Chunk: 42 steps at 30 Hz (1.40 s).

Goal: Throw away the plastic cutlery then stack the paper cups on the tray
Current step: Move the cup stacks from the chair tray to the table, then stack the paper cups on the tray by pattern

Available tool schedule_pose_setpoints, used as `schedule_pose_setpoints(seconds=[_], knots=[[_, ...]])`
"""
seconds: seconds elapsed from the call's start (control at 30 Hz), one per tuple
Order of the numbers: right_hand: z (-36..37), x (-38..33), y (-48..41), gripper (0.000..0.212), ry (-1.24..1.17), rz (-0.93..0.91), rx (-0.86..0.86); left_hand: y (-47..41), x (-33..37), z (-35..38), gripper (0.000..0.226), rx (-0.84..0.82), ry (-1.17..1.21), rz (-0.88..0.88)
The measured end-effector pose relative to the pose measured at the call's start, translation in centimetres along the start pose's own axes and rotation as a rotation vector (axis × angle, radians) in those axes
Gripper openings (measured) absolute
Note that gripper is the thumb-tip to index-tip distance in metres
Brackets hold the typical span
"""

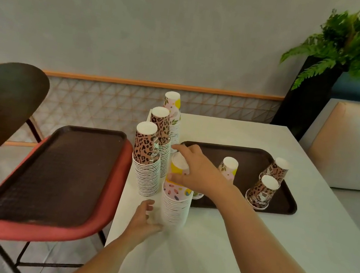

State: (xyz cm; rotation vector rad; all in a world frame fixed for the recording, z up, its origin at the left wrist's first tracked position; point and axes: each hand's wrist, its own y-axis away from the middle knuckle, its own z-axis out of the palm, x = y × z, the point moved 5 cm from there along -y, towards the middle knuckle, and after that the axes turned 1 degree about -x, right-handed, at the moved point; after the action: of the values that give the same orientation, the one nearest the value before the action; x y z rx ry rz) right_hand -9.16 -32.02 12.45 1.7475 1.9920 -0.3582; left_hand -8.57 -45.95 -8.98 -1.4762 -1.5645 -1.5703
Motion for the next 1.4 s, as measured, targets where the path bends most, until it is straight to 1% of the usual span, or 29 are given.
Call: schedule_pose_setpoints(seconds=[0.1,0.17,0.2,0.3,0.4,0.53,0.63,0.83,1.03,1.1,1.2,1.3,1.4], knots=[[0.2,0.4,-0.1,0.072,-0.047,0.004,0.030,-1.2,0.7,0.1,0.098,-0.018,-0.094,0.076],[0.4,0.8,0.2,0.070,-0.086,0.015,0.067,-2.0,1.0,0.8,0.113,-0.064,-0.083,0.094],[0.4,1.0,0.3,0.069,-0.106,0.016,0.088,-2.1,1.2,1.2,0.115,-0.089,-0.060,0.111],[0.7,1.6,0.7,0.067,-0.126,0.010,0.148,-2.2,1.6,2.6,0.114,-0.135,0.019,0.168],[1.1,2.3,1.0,0.066,-0.184,0.032,0.204,-2.4,1.9,3.0,0.108,-0.094,0.051,0.223],[0.9,3.4,2.0,0.064,-0.236,0.082,0.291,-2.5,2.1,3.3,0.095,-0.048,0.038,0.231],[0.6,4.0,2.6,0.064,-0.274,0.103,0.320,-2.3,2.0,3.5,0.090,-0.022,0.028,0.234],[0.3,4.9,2.8,0.066,-0.340,0.088,0.303,-1.2,2.5,4.2,0.093,0.020,0.037,0.229],[-1.6,6.7,3.9,0.083,-0.547,0.122,0.339,0.7,3.7,6.3,0.095,0.036,0.041,0.220],[-2.0,7.4,4.3,0.079,-0.590,0.129,0.352,1.5,4.5,7.4,0.095,0.033,0.046,0.220],[-2.0,8.5,4.7,0.070,-0.646,0.141,0.293,2.8,6.1,8.8,0.090,0.030,0.066,0.244],[-2.1,9.2,5.3,0.070,-0.680,0.137,0.267,3.9,7.3,9.7,0.085,0.035,0.082,0.268],[-2.7,9.6,6.2,0.071,-0.696,0.110,0.255,5.2,8.0,10.6,0.091,0.049,0.087,0.270]])
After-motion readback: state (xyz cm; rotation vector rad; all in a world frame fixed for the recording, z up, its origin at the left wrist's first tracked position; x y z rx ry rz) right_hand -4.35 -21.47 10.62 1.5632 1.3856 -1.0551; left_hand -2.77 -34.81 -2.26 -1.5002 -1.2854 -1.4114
